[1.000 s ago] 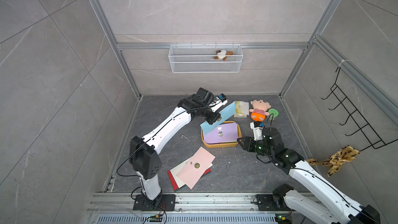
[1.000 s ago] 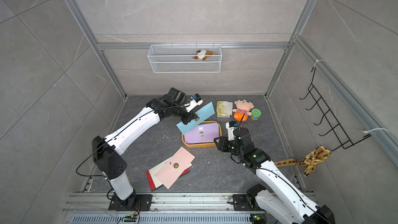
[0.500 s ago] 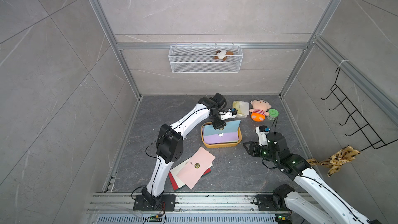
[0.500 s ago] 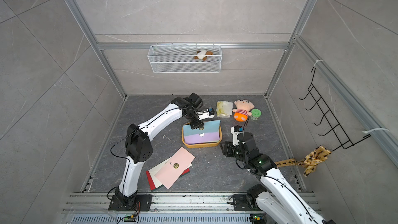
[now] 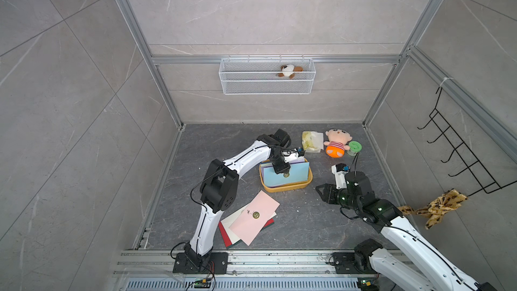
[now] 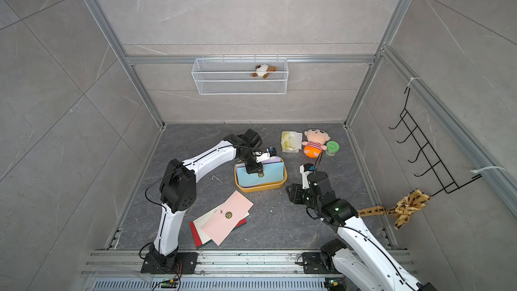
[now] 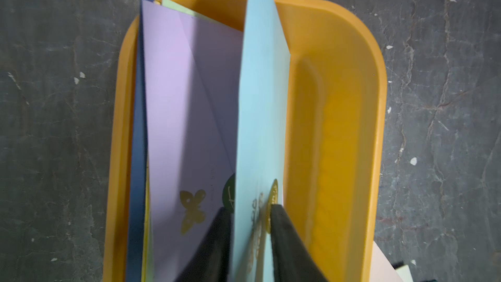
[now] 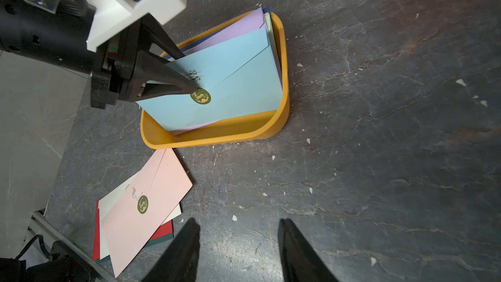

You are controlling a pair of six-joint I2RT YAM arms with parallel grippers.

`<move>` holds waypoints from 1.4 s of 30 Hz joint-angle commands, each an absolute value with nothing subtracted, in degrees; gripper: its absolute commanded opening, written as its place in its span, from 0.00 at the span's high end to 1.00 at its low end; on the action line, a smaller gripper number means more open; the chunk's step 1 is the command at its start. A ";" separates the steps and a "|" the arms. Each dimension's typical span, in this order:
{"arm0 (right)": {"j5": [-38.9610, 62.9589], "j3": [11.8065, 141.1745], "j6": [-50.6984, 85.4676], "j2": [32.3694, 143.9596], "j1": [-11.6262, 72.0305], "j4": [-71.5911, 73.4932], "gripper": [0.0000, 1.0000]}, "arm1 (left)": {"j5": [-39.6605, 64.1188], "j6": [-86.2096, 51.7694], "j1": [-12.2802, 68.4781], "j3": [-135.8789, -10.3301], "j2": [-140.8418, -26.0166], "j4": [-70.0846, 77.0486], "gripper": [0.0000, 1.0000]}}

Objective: Put the sealed envelopes into the storage box
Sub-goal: Place the envelope in the storage box, then pick up the envelope from the center of the board.

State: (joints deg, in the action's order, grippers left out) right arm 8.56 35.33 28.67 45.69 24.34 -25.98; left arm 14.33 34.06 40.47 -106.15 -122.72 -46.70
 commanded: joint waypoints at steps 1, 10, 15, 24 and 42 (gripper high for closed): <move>8.73 35.43 27.95 46.36 24.09 -26.46 0.49 | 12.36 32.44 40.08 -102.50 -115.36 -41.94 0.58; 10.08 35.72 29.43 48.25 24.08 -24.35 0.49 | 6.03 26.83 38.41 -95.03 -105.35 -30.92 0.53; 9.10 35.86 30.21 47.43 24.12 -24.01 0.49 | 4.28 19.43 38.32 -88.21 -97.36 -23.56 0.52; 4.22 29.85 39.85 40.66 24.01 -22.02 0.01 | -2.75 -13.43 37.50 -66.36 -81.23 -19.75 0.53; 9.57 17.00 64.04 62.10 41.89 16.40 0.26 | 9.19 -47.38 37.80 -23.19 -55.97 -11.07 0.70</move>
